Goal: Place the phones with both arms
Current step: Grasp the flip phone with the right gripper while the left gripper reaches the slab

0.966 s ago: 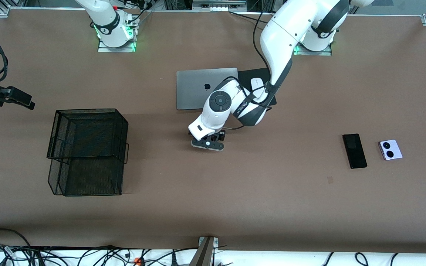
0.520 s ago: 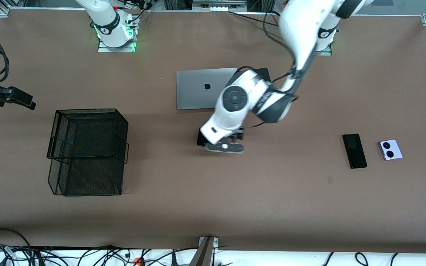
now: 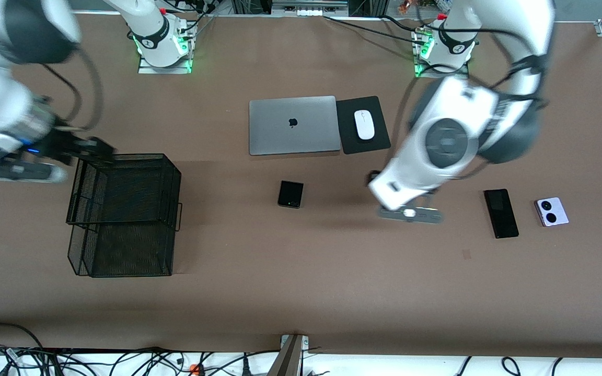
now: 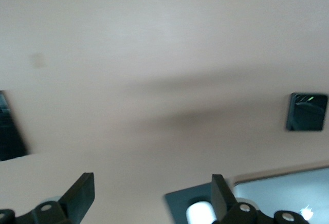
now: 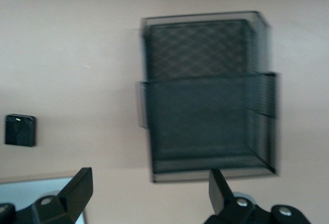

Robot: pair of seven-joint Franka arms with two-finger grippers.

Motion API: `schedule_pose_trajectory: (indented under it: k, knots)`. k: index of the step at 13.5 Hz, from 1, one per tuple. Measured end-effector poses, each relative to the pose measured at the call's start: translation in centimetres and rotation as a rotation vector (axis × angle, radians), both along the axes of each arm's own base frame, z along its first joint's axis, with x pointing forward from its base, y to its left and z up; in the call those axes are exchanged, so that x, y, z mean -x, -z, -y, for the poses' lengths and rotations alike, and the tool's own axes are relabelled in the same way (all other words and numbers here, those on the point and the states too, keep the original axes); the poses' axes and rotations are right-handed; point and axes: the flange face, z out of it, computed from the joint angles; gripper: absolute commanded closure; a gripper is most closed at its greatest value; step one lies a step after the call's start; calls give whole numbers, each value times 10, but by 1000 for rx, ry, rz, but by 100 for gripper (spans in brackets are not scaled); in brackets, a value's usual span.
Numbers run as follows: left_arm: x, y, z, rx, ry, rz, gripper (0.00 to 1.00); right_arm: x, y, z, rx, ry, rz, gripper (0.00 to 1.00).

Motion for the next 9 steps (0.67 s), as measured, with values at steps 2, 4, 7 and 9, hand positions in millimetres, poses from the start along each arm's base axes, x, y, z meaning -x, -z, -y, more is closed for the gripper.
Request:
schedule_pose_trajectory:
  k: [2,4,7,9]
  knots:
    - [-4,-37,-55,1,2,20,0,-1,35,-73,-9,36,19,0]
    - [1,-74,-91,-9,-26,51,0,10,74,-158,-23,67,38,0]
    - [8,-109,-136,-18,-82,80,0,34,114,-265,-21,127,46,0]
    - [9,-113,-152,-50,-96,82,0,48,134,-312,-16,164,49,0]
